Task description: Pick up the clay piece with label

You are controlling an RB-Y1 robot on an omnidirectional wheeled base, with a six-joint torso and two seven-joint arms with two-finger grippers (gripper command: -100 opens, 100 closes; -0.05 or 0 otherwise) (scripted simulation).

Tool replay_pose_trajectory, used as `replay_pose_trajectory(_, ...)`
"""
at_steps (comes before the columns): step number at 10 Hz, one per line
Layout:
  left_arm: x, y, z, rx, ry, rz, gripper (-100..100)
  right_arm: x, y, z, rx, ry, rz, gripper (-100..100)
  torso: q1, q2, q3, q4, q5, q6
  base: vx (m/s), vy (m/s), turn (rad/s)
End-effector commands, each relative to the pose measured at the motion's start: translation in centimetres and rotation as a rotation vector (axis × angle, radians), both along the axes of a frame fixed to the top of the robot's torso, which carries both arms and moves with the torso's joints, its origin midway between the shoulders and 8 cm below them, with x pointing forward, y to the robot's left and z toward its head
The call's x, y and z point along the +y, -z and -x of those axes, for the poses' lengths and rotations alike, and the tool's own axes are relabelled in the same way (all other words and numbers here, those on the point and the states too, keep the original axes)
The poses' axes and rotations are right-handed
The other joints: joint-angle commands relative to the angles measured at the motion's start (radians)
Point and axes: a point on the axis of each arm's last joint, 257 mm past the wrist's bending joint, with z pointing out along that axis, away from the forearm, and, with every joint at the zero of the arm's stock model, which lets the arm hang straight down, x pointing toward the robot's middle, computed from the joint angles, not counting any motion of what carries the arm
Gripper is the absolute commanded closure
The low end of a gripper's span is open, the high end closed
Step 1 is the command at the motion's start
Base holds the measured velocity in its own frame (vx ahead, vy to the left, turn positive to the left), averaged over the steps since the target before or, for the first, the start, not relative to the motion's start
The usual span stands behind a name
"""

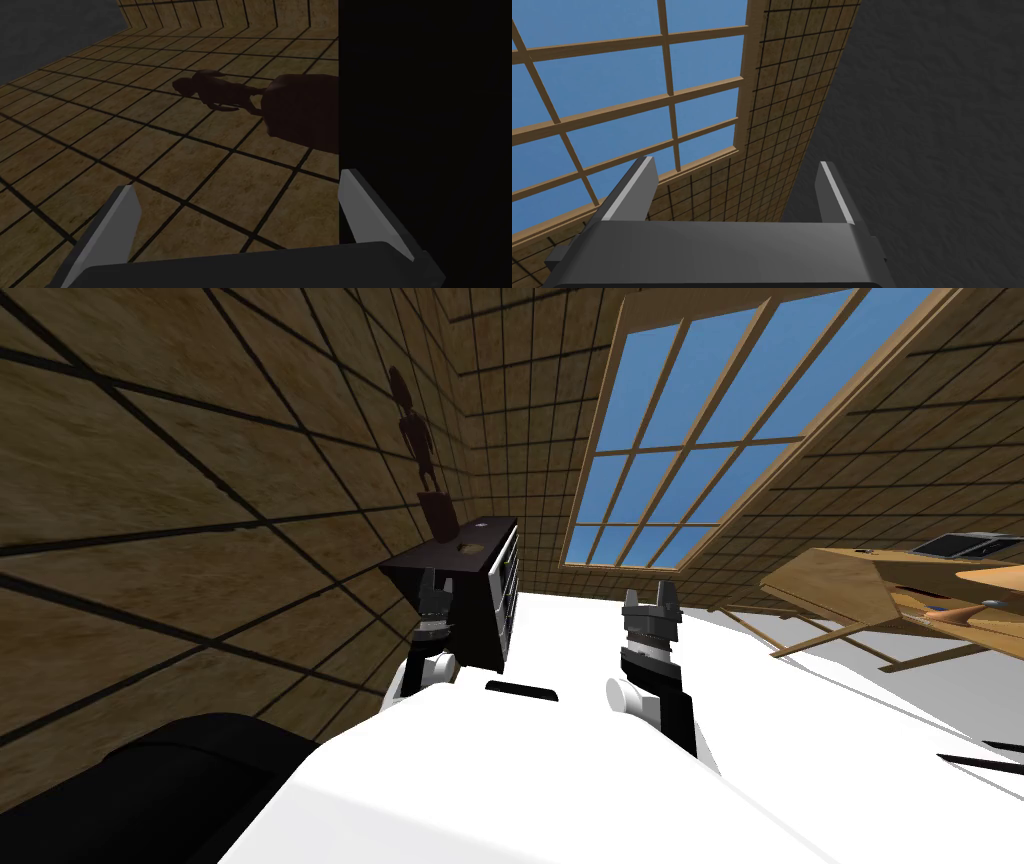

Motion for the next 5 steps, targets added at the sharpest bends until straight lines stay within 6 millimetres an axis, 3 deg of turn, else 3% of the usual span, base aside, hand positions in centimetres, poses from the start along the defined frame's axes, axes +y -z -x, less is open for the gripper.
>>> replay_pose_trajectory(1, -0.3, -0.5, -0.4, 0.0, 0.009, -0.034, -100, 0.0, 0.0, 0.0, 0.0, 0.0, 0.0, 0, 0.0, 0.0, 0.0, 0.0, 0.0, 0.0, -0.007, 0.021, 0.007)
replay_pose_trajectory(5, -1.4, -2.5, -3.0, 0.002, 0.012, -0.151, -100, 0.0, 0.0, 0.0, 0.0, 0.0, 0.0, 0, 0.006, 0.003, 0.002, 0.001, 0.001, 0.0, -0.048, 0.078, 0.005)
